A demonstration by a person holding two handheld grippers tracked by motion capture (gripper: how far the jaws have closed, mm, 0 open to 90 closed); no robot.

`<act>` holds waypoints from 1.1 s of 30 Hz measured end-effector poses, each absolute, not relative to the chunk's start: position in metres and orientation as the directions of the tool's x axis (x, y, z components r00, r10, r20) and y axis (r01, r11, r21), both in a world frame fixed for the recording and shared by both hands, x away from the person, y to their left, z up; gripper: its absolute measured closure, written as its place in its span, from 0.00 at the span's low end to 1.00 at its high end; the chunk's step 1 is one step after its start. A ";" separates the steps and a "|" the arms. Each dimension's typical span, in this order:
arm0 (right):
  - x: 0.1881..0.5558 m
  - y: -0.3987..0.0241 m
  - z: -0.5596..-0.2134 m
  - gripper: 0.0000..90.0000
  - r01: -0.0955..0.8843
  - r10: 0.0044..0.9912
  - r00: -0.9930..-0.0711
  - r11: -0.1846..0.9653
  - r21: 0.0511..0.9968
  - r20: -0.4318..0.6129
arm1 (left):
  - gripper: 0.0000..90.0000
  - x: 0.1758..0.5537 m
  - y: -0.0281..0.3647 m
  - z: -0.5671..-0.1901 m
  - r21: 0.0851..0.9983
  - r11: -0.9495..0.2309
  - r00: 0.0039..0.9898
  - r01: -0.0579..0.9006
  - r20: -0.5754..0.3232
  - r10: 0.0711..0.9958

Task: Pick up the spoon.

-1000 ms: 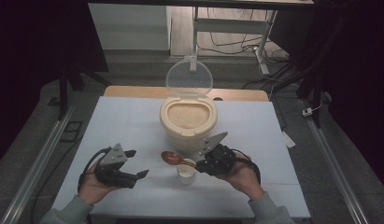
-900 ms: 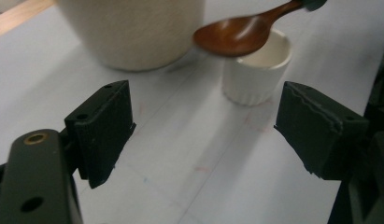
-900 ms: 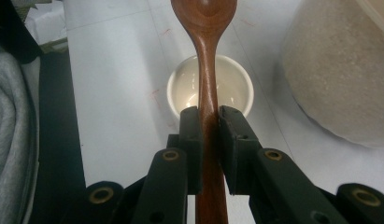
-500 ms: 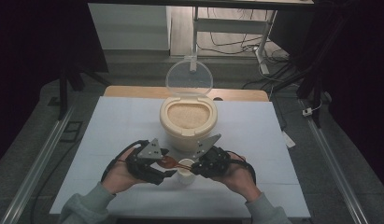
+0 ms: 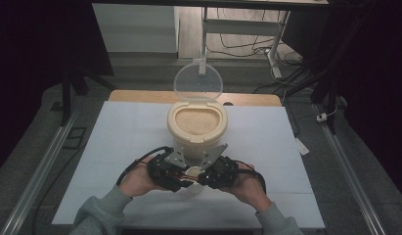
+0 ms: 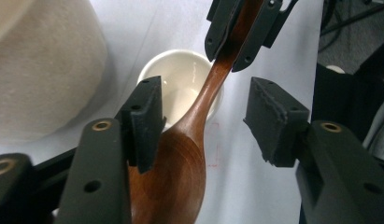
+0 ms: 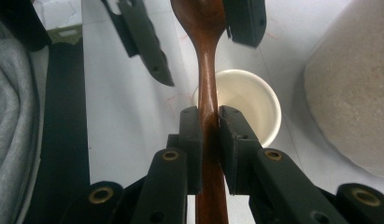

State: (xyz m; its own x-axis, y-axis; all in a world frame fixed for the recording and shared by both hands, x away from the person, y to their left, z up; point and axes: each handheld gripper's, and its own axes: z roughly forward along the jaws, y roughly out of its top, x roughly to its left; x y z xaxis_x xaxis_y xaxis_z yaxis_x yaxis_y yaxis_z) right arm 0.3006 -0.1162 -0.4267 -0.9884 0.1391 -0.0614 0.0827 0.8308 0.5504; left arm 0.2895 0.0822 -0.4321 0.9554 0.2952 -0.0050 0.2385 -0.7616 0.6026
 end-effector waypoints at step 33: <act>0.300 -0.130 -0.422 0.71 0.040 0.152 -0.982 0.749 0.662 -0.113 | 0.88 0.292 0.077 -0.450 0.547 -0.808 0.972 0.221 -0.057 0.227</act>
